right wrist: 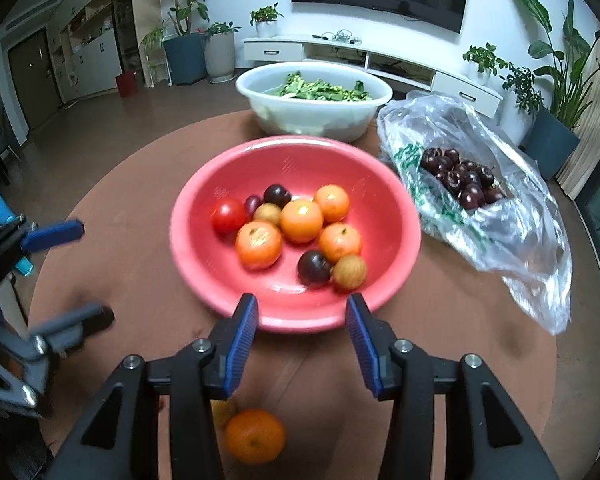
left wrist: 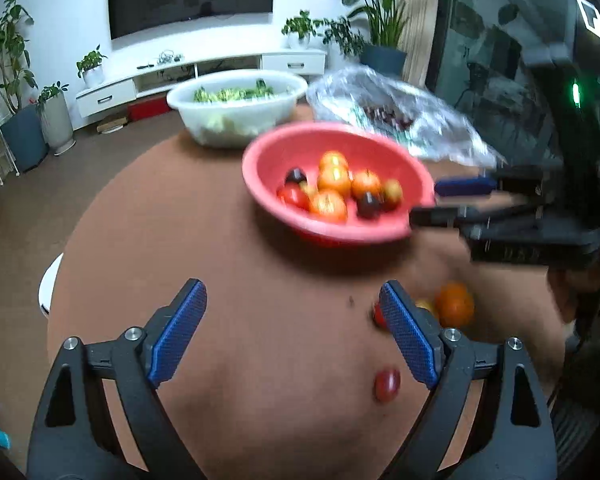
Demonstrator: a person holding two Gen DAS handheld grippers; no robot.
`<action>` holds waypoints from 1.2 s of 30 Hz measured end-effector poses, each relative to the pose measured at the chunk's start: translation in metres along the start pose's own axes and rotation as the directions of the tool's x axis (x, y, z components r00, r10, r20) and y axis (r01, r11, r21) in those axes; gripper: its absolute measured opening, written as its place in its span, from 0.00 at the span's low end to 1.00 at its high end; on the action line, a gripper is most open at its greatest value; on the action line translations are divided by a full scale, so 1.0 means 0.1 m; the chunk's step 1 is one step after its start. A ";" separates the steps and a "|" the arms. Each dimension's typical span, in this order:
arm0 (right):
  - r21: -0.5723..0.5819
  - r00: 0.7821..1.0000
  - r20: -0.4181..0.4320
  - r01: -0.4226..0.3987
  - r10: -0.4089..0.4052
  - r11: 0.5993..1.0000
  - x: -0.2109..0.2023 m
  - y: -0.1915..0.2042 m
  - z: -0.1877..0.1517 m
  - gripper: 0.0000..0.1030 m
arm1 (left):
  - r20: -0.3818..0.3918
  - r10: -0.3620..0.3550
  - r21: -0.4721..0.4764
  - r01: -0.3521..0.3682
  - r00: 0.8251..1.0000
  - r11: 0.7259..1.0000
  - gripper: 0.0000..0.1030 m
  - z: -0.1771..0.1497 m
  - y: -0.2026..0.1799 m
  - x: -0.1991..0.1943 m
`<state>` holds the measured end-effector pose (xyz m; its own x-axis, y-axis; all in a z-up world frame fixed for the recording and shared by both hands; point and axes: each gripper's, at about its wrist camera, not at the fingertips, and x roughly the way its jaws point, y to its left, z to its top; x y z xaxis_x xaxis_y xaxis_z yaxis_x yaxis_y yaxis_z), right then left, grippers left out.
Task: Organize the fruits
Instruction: 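Grasp a red grape with the left tool while the right tool grasps a tangerine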
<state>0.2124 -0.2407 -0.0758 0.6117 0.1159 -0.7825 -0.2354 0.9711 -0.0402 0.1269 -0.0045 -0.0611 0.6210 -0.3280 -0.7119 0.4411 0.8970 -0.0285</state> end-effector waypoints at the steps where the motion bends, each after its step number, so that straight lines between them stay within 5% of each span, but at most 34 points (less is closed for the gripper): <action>1: -0.001 1.000 0.000 -0.004 0.004 1.000 -0.03 0.03 -0.02 0.48 | -0.014 0.006 0.013 -0.006 1.000 1.000 0.86 -0.08 -0.04 0.00; 9: -0.034 1.000 -0.014 -0.021 0.021 0.999 -0.18 0.28 -0.20 0.48 | -0.092 -0.018 0.011 0.019 0.996 1.000 0.86 -0.45 -0.14 0.03; 25: -0.032 0.998 -0.052 -0.036 0.035 0.999 -0.23 0.42 -0.45 0.48 | -0.136 -0.028 0.052 0.036 0.990 0.998 0.85 -0.48 -0.28 0.21; 36: 0.063 0.997 -0.056 -0.041 0.045 0.997 -0.34 0.12 -0.70 0.48 | -0.161 -0.102 0.072 0.114 0.982 0.991 0.58 -0.48 -0.38 0.24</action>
<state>0.1360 -0.2478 -0.0933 0.5577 0.1474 -0.8169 -0.2124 0.9767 0.0312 0.0937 -0.0322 -0.1110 0.4608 -0.3657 -0.8086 0.5548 0.8299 -0.0592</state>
